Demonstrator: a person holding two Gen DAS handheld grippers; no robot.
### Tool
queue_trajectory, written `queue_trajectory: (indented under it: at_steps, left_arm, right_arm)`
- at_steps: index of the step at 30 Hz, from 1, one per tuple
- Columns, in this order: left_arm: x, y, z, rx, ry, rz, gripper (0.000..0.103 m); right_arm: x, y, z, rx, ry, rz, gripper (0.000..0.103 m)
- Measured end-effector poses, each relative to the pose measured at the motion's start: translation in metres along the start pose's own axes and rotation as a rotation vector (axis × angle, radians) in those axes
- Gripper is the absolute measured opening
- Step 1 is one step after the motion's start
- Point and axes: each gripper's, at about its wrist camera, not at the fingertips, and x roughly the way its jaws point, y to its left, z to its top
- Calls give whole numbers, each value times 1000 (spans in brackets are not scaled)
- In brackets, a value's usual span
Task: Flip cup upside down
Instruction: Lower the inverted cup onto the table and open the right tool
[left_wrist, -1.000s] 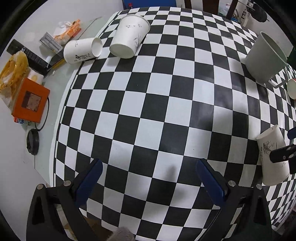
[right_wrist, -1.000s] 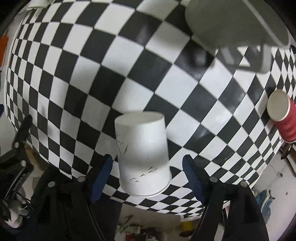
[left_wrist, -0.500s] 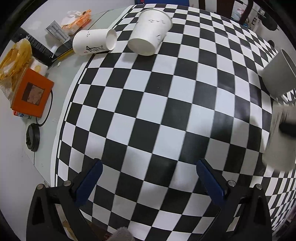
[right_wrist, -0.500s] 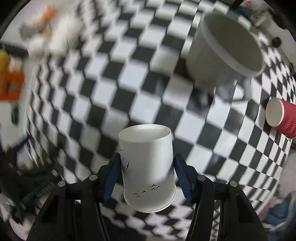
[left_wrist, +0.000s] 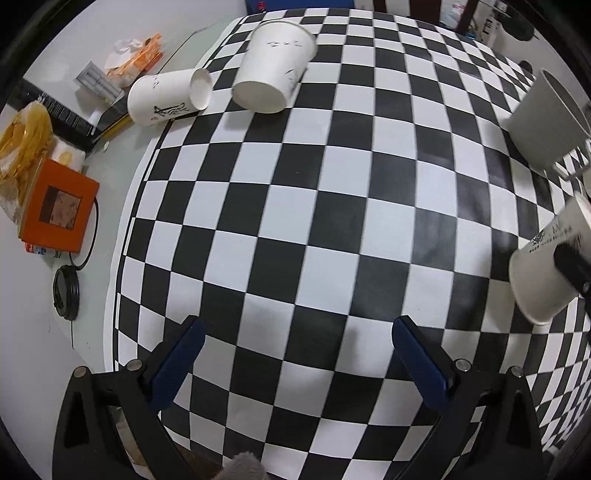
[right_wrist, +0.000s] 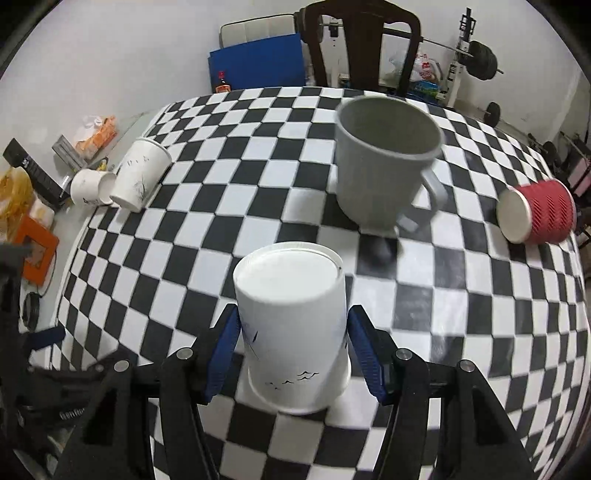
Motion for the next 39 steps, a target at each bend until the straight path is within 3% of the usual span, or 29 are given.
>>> queue_trajectory:
  at_steps: [4,12,19,35,39]
  left_arm:
    - [-6,-8,-5,22,-19,-12,103]
    - [-29,-18,-13,63,-78,-21,103]
    - [-83,-22,-16,73,-156,-74,103]
    - [-249,-10,-27,109,-341,-216,103]
    - [-276,-6,-35,111,-317,-234,103]
  right_arm:
    - [-9,-10,-16,21,29,-21,66]
    - [-21,-21,-34,69,61,-85,101]
    - [-69,-30,-45,92,53,-147,102]
    - [-250,-43,-34,200,-44,-242,102]
    - [-287,-40,-33,214,-37,-261,102]
